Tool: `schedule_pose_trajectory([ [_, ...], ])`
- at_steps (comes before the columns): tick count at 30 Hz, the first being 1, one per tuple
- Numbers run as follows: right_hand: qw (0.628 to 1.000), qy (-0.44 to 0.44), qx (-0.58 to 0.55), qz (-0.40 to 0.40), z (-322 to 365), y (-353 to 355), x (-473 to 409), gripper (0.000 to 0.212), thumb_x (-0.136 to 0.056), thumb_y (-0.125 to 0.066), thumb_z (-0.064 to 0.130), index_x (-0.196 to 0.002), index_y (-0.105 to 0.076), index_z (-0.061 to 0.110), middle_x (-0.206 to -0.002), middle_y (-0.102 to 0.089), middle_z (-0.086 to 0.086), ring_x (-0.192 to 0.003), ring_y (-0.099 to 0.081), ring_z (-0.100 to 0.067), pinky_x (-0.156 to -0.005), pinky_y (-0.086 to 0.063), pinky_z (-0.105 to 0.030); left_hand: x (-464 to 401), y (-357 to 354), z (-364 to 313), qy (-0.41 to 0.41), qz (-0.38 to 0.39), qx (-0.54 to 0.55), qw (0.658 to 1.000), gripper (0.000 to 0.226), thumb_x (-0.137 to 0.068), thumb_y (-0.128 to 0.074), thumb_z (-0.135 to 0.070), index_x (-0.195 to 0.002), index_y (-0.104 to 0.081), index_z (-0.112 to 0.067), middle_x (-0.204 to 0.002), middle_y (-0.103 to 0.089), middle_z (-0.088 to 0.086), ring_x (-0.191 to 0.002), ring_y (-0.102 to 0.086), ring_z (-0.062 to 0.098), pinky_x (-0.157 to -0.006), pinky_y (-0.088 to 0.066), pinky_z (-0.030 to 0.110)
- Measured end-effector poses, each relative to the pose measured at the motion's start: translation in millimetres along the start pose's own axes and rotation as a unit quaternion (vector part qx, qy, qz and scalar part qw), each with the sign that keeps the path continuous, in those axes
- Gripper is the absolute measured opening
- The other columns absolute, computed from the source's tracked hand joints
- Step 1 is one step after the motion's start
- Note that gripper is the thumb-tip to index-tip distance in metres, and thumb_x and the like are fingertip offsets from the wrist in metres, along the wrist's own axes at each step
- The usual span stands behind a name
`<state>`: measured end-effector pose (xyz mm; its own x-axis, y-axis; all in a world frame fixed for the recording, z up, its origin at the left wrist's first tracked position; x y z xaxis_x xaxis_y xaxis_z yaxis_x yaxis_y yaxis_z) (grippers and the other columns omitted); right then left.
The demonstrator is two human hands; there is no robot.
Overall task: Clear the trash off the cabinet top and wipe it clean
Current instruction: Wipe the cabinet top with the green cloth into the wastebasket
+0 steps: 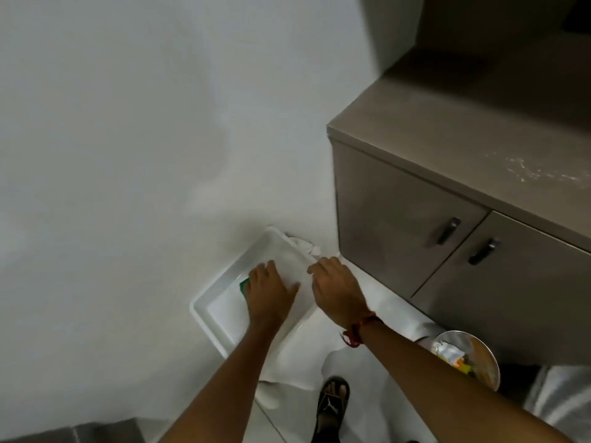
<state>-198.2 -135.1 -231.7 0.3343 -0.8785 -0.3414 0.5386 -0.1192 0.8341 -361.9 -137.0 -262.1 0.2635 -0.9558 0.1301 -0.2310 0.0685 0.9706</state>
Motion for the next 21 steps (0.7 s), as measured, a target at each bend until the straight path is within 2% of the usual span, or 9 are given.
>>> schedule_pose_trajectory([
  [2, 1.000, 0.007, 0.002, 0.030, 14, -5, -1, 0.018, -0.088, -0.062, 0.006, -0.101, -0.074, 0.010, -0.095, -0.071, -0.007, -0.088, -0.066, -0.026, -0.069, -0.056, -0.036, 7, -22, 25, 0.017, 0.089, -0.017, 0.996, 0.093, -0.085, -0.066, -0.054, -0.154, -0.021, -0.010, -0.162, -0.024, 0.018, -0.149, -0.023, 0.038, -0.114, -0.036, 0.058],
  [4, 0.998, 0.019, 0.020, 0.058, 16, -11, 1, 0.018, -0.091, -0.061, 0.012, -0.104, -0.073, 0.012, -0.097, -0.071, -0.006, -0.090, -0.066, -0.024, -0.071, -0.056, -0.035, 9, -36, 35, 0.012, 0.100, -0.029, 0.994, 0.091, -0.091, -0.065, -0.041, -0.157, -0.011, -0.009, -0.165, -0.014, 0.019, -0.153, -0.014, 0.038, -0.113, -0.039, 0.058],
  [6, 0.997, 0.028, 0.030, 0.061, 7, -9, 6, 0.019, -0.091, -0.059, 0.012, -0.106, -0.072, 0.011, -0.098, -0.071, -0.006, -0.088, -0.065, -0.024, -0.070, -0.056, -0.036, 8, -37, 35, 0.011, 0.070, -0.056, 0.996, 0.077, -0.095, -0.062, -0.025, -0.156, -0.018, -0.006, -0.162, -0.025, 0.021, -0.150, -0.025, 0.036, -0.107, -0.048, 0.051],
  [8, 0.997, 0.018, 0.045, 0.064, -12, -6, 16, 0.022, -0.090, -0.058, 0.008, -0.108, -0.070, 0.010, -0.099, -0.069, -0.006, -0.087, -0.063, -0.024, -0.071, -0.054, -0.036, 6, -26, 30, 0.025, 0.028, -0.057, 0.998, 0.053, -0.096, -0.059, -0.018, -0.143, -0.038, -0.007, -0.145, -0.050, 0.019, -0.132, -0.051, 0.033, -0.093, -0.057, 0.044],
  [11, 0.994, -0.055, 0.053, 0.079, -52, 4, 35, 0.031, -0.087, -0.061, 0.008, -0.118, -0.065, 0.008, -0.109, -0.066, -0.006, -0.096, -0.062, -0.024, -0.084, -0.055, -0.036, 0, 11, 4, 0.050, -0.076, 0.047, 0.995, 0.032, -0.095, -0.049, -0.012, -0.127, -0.050, -0.006, -0.121, -0.063, 0.019, -0.109, -0.062, 0.036, -0.083, -0.057, 0.052],
  [14, 0.982, -0.145, 0.074, 0.100, -94, 15, 66, 0.043, -0.084, -0.066, 0.008, -0.127, -0.062, 0.007, -0.123, -0.065, -0.009, -0.107, -0.063, -0.027, -0.095, -0.051, -0.036, -6, 36, -62, -0.034, -0.153, 0.074, 0.985, 0.045, -0.090, -0.051, 0.003, -0.135, -0.047, -0.001, -0.126, -0.062, 0.023, -0.117, -0.059, 0.042, -0.099, -0.048, 0.060],
  [16, 0.967, -0.193, 0.091, 0.141, -118, 17, 89, 0.049, -0.089, -0.061, 0.011, -0.137, -0.056, 0.005, -0.136, -0.059, -0.013, -0.119, -0.059, -0.030, -0.103, -0.046, -0.038, -3, 36, -115, -0.114, -0.153, 0.063, 0.980, 0.057, -0.085, -0.059, 0.003, -0.140, -0.045, -0.001, -0.137, -0.058, 0.022, -0.128, -0.054, 0.039, -0.116, -0.031, 0.060],
  [18, 0.958, -0.216, 0.099, 0.160, -139, 18, 117, 0.053, -0.095, -0.054, 0.015, -0.145, -0.047, 0.001, -0.148, -0.050, -0.017, -0.134, -0.050, -0.033, -0.115, -0.037, -0.040, 14, 22, -166, -0.195, -0.129, 0.051, 0.971, 0.066, -0.083, -0.067, -0.003, -0.144, -0.043, -0.003, -0.144, -0.054, 0.020, -0.136, -0.050, 0.036, -0.122, -0.020, 0.054],
  [21, 0.939, -0.264, 0.099, 0.196, -173, 5, 174, 0.060, -0.085, -0.071, 0.025, -0.135, -0.058, -0.005, -0.137, -0.059, -0.023, -0.127, -0.059, -0.035, -0.110, -0.043, -0.042, 53, -36, -214, -0.294, -0.063, 0.018, 0.953, 0.066, -0.081, -0.074, -0.009, -0.141, -0.048, -0.001, -0.142, -0.057, 0.021, -0.133, -0.053, 0.036, -0.119, -0.031, 0.053],
])
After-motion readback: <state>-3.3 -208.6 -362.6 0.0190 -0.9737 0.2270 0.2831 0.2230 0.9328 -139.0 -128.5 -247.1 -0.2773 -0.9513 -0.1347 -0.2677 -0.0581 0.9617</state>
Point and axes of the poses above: each hand's wrist, its own x-axis away from the middle knuckle, its own y-axis out of the back of the hand, z = x × y, the point moved 4 cm from there along -x, towards the middle knuckle
